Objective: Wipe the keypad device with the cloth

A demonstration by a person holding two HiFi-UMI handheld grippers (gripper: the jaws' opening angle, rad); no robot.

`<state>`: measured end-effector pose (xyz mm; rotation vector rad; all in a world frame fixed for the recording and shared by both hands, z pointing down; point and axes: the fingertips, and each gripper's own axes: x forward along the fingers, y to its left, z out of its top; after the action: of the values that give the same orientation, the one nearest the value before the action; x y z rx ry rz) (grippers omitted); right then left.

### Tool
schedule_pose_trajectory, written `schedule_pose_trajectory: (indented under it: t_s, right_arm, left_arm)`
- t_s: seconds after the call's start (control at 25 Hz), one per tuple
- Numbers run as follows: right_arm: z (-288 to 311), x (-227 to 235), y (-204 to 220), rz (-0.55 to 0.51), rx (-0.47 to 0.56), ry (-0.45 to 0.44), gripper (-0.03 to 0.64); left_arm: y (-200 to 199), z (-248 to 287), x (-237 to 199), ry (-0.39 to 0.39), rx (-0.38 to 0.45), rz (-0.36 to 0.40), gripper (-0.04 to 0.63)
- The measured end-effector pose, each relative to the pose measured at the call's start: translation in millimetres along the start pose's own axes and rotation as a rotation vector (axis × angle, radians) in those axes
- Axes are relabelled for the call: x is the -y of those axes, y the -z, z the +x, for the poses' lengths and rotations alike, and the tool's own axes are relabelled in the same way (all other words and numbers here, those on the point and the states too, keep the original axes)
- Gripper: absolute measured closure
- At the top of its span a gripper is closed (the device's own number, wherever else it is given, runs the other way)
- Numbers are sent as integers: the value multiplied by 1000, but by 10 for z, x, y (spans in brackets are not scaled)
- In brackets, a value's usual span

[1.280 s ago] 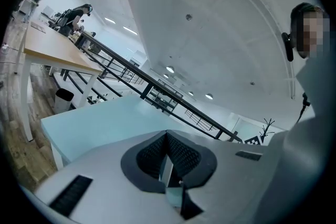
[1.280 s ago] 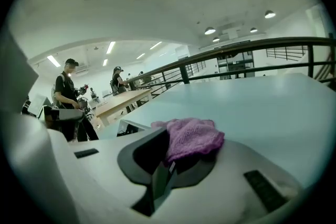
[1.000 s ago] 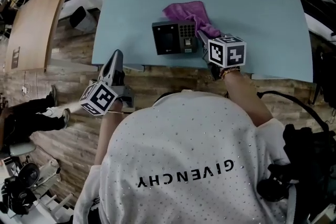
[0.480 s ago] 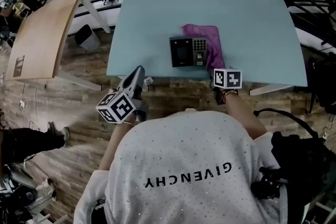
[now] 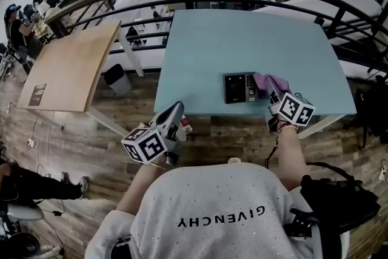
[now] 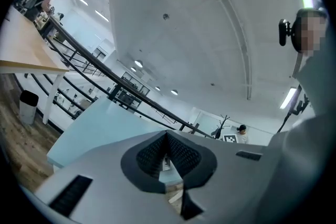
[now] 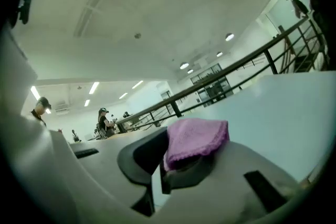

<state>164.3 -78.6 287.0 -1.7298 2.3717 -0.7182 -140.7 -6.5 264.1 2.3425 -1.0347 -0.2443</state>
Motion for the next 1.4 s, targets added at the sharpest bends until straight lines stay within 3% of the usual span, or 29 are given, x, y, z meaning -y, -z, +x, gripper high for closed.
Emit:
schedule_pose_trajectory:
  t_s: [0.16, 0.32, 0.52, 0.72, 1.4]
  right_arm:
    - [-460, -741, -160, -130, 69, -34, 598]
    - [-990, -1073, 24, -223, 87, 17, 598]
    - [-1393, -1120, 635, -182, 15, 44, 600]
    - [-1722, -1107, 941, -193, -42, 97, 600]
    - [-1866, -895, 901, -196, -35, 152, 600]
  left_arm:
    - [-98, -264, 230, 97, -5, 23, 595]
    - [-114, -481, 364, 132, -8, 63, 594]
    - [136, -698, 356, 141, -45, 14, 594]
    - [339, -763, 496, 194, -74, -9, 595]
    - [380, -660, 563, 214, -69, -25, 595]
